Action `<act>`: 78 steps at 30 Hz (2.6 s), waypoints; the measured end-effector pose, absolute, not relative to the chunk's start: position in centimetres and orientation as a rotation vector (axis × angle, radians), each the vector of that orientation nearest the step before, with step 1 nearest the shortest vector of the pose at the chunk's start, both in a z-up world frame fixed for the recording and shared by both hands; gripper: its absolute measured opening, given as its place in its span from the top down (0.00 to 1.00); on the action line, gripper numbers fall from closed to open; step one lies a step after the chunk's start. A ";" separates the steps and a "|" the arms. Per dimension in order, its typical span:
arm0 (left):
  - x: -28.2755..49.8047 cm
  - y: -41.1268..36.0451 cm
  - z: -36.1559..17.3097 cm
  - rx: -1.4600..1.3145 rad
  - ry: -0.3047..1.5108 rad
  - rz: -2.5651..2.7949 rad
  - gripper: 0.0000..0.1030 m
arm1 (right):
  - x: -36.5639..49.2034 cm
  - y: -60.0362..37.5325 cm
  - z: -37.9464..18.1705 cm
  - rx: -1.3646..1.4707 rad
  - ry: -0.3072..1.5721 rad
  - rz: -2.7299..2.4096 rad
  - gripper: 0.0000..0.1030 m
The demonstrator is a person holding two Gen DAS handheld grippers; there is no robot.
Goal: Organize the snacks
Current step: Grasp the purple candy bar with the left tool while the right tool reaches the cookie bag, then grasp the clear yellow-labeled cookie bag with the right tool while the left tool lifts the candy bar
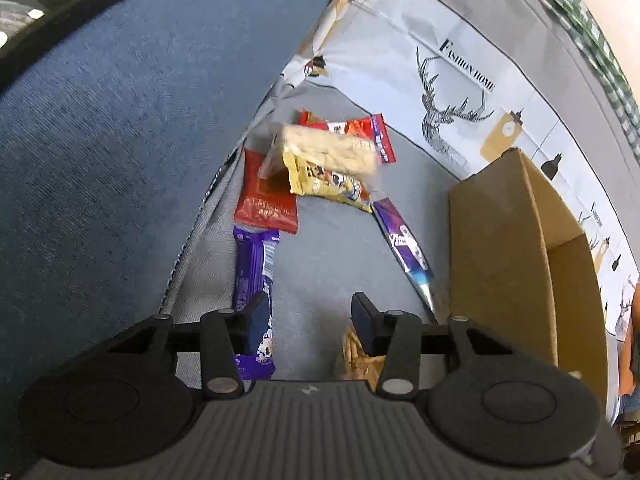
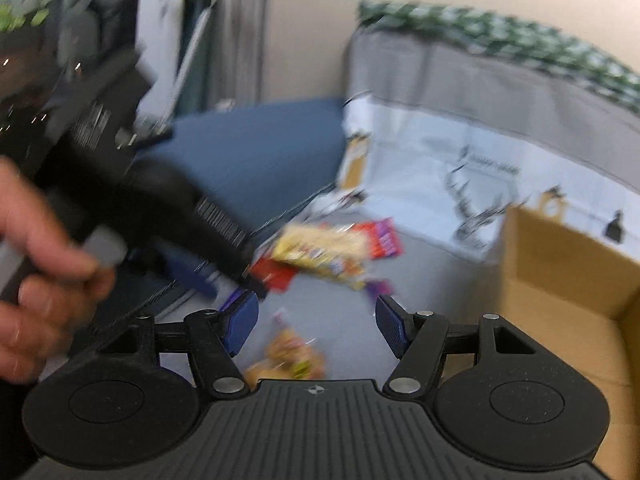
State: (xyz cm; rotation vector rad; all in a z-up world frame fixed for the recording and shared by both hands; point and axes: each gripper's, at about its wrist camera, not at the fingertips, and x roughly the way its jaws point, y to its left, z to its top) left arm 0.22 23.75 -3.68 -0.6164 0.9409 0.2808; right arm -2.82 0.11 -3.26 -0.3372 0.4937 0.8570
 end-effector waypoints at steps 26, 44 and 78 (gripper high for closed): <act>2.0 21.8 -7.4 -0.388 1.110 0.303 0.82 | -1.1 4.1 -9.9 -0.371 0.802 0.855 0.42; 3.1 20.9 -8.4 -0.400 1.153 0.241 0.73 | -0.4 3.5 -9.6 -0.410 0.830 0.811 0.40; 2.0 21.7 -4.4 -0.455 0.890 0.275 0.82 | -0.7 2.4 -6.6 -0.350 0.631 0.763 0.52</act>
